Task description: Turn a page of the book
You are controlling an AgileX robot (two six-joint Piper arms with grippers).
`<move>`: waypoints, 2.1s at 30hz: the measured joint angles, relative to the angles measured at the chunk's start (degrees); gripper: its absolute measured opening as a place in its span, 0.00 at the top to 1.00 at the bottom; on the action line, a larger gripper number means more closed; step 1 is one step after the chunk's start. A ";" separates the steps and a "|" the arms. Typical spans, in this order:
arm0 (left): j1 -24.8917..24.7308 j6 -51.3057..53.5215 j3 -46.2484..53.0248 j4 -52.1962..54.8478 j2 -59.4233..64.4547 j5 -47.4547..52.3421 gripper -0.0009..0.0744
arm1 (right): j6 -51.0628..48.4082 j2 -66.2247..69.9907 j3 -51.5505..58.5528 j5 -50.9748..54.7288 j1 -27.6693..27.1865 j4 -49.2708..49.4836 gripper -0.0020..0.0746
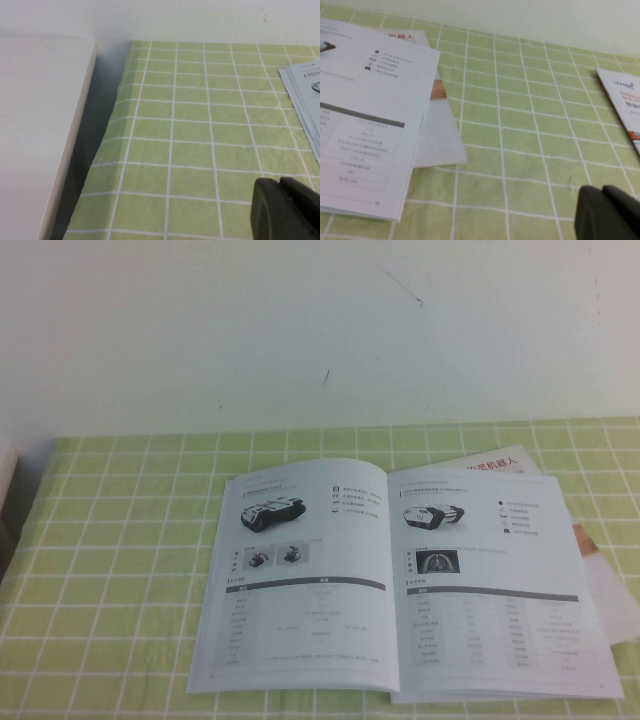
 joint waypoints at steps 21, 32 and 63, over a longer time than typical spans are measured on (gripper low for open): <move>0.00 0.00 0.00 0.15 0.00 -0.03 0.99 | 0.00 0.00 0.00 0.57 0.00 14.01 0.98; 0.00 -0.72 0.11 -25.87 0.00 -0.47 0.99 | 0.00 0.00 0.34 0.86 0.00 53.58 0.98; 0.00 11.66 0.11 -61.61 0.00 -8.18 0.99 | -16.38 0.00 0.34 1.74 1.80 58.07 0.98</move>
